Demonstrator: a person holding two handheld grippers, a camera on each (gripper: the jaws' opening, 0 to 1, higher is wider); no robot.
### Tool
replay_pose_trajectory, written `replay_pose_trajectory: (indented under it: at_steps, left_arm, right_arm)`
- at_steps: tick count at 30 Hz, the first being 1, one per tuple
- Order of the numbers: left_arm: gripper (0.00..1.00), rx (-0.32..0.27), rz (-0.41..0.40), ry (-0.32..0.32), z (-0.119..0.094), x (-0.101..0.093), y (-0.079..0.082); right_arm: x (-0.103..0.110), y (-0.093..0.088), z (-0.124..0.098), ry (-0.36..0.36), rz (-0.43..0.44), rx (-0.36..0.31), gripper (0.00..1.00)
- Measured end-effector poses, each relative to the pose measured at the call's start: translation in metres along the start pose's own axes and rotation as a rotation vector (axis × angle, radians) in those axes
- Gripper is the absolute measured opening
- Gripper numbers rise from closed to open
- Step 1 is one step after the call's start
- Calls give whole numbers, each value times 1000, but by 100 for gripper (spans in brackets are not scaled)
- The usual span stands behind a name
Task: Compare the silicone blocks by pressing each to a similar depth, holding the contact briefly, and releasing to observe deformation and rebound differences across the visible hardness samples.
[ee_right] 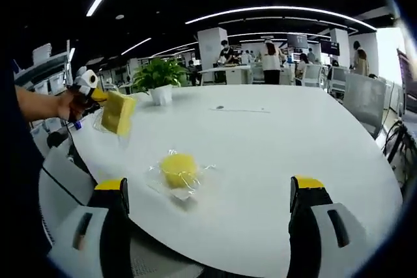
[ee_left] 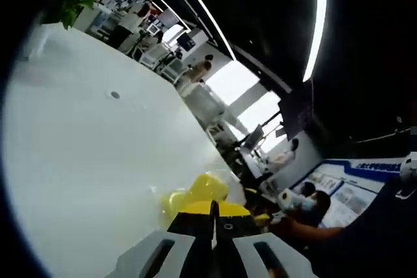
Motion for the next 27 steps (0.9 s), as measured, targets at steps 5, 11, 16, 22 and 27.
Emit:
replay_pose_trajectory:
  at_steps: [5,11,16,22,27]
  left_arm:
    - [0,25,-26,7,0,11,-8]
    - [0,37,-81,11,0,29,-19]
    - [0,43,-106,21,1,43,-24]
    - [0,41,-139,26,0,57,-30]
    - [0,37,-232,25,0,80,-40]
  right_arm:
    - [3,-3,1,-18,-76,50,97]
    - [-1,-9,5,-19,-71,63,97]
    - [0,-12,2,-22,-77,73,97]
    - [-3,-22,3,-50,-73,109,97]
    - [-1,-21,4,-43,-46,110,96]
Point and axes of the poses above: the point that each gripper's makers call its tool centre point, and the gripper's own axes: z roughly forward along the fingers, x roughly to its left, y roughly out of its top, the point moved 6 cm from there along -z, roughly backward along the fingers, and after that the axes turned 7 degrees about -y, right-handed, at the moved point
